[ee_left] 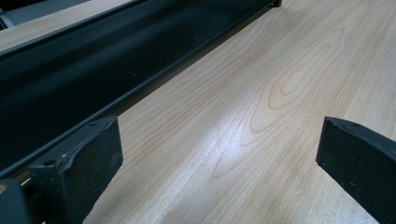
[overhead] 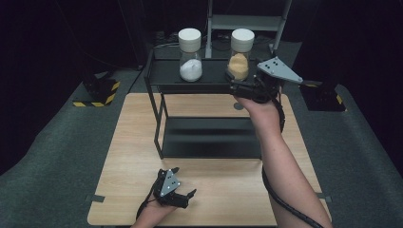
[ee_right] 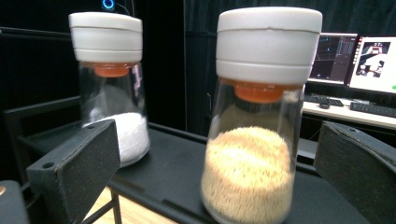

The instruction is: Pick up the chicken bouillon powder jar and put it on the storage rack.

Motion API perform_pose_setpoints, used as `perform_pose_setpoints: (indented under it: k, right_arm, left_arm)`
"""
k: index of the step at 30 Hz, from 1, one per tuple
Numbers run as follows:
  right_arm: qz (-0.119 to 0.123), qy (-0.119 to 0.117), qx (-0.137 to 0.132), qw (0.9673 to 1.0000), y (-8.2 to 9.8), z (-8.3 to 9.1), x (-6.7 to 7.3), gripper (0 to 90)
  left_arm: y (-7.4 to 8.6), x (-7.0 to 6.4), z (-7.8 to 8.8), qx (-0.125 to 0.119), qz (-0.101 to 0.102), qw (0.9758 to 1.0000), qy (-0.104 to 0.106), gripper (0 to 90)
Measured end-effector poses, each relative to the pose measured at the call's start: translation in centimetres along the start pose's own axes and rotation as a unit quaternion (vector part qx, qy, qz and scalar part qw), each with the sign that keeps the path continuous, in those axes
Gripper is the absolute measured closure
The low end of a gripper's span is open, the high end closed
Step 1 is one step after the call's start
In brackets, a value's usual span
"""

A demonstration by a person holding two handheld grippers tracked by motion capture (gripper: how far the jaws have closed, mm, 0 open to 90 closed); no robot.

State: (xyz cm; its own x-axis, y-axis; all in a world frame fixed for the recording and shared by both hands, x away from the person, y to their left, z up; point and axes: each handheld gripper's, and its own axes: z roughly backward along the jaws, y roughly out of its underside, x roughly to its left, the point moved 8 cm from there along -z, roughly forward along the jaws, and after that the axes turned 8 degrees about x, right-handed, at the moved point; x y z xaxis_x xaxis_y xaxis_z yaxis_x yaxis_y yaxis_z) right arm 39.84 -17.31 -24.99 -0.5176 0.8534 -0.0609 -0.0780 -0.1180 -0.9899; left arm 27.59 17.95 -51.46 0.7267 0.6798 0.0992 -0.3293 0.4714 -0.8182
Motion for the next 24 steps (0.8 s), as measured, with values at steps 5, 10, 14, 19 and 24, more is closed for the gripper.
perform_pose_setpoints:
  k: [5, 10, 14, 19, 24]
  right_arm:
    - [0.005, -0.005, 0.0, 1.0, 1.0, 1.2, 0.3, 0.0]
    - [0.013, -0.007, 0.004, 0.9999, 1.9, 2.0, 0.6, 0.0]
    - [0.017, -0.009, 0.006, 0.9998, 2.7, 2.4, 0.9, 0.0]
    - [0.022, -0.009, 0.012, 0.9996, 3.8, 2.8, 1.0, 0.0]
    - [0.025, -0.009, 0.019, 0.9995, 5.2, 3.4, 1.1, 0.0]
  left_arm:
    - [0.1, 0.0, 0.1, -0.003, -0.003, 1.0, 0.001, 0.6]
    - [0.0, -0.1, 0.1, 0.0, -0.007, 1.0, -0.001, 0.7]
    - [0.0, -0.2, 0.0, 0.002, -0.01, 0.9999, -0.004, 0.7]
    - [0.0, -0.3, 0.0, 0.002, -0.008, 1.0, -0.005, 0.7]
    - [-0.1, -0.3, 0.0, 0.004, -0.009, 0.9999, -0.006, 0.7]
